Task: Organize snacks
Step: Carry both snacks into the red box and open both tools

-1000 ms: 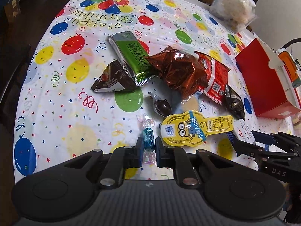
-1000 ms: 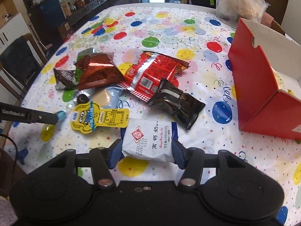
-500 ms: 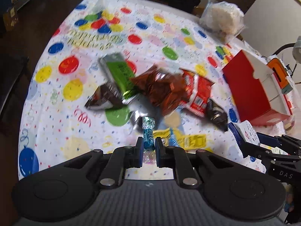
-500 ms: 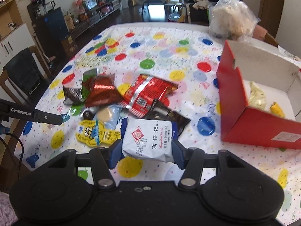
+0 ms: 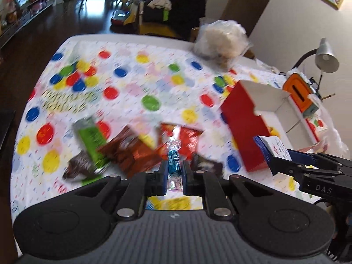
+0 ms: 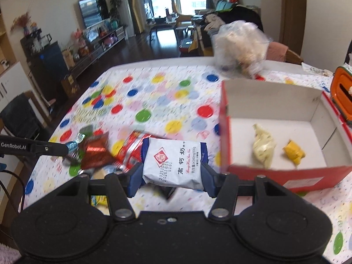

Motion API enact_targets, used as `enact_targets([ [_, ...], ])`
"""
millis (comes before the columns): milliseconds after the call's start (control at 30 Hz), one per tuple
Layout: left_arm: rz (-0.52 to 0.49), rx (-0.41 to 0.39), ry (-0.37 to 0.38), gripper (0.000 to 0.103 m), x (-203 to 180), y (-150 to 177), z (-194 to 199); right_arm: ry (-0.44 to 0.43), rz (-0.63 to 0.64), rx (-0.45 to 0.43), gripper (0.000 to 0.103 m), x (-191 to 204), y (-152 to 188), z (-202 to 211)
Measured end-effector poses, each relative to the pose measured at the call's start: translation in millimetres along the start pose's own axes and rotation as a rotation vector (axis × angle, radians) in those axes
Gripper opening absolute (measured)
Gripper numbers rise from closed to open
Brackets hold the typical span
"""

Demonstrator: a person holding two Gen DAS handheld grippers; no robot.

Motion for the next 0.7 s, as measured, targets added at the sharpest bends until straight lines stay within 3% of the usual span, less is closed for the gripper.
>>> enact_targets([
  [333, -0.081, 0.003, 0.058, 0.012, -81.0, -33.0, -33.2, 0.047, -0.033, -0.03, 0.056, -69.0, -20.4, 4.7],
  [700, -0.184, 0.05, 0.109, 0.012, -178.6, -47.2, -81.3, 0.102, -0.059, 0.007, 0.056, -155.1, -26.9, -4.7],
])
Point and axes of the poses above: each gripper's, at about its wrist camera, not at the fingertips, and z roughly against the way its jaws point, x to its left, y to its underside, the point moved 6 cm from there along -z, roughly the way its jaws point, and after that the axes turned 4 degrees about z, right-handed, at the moved point
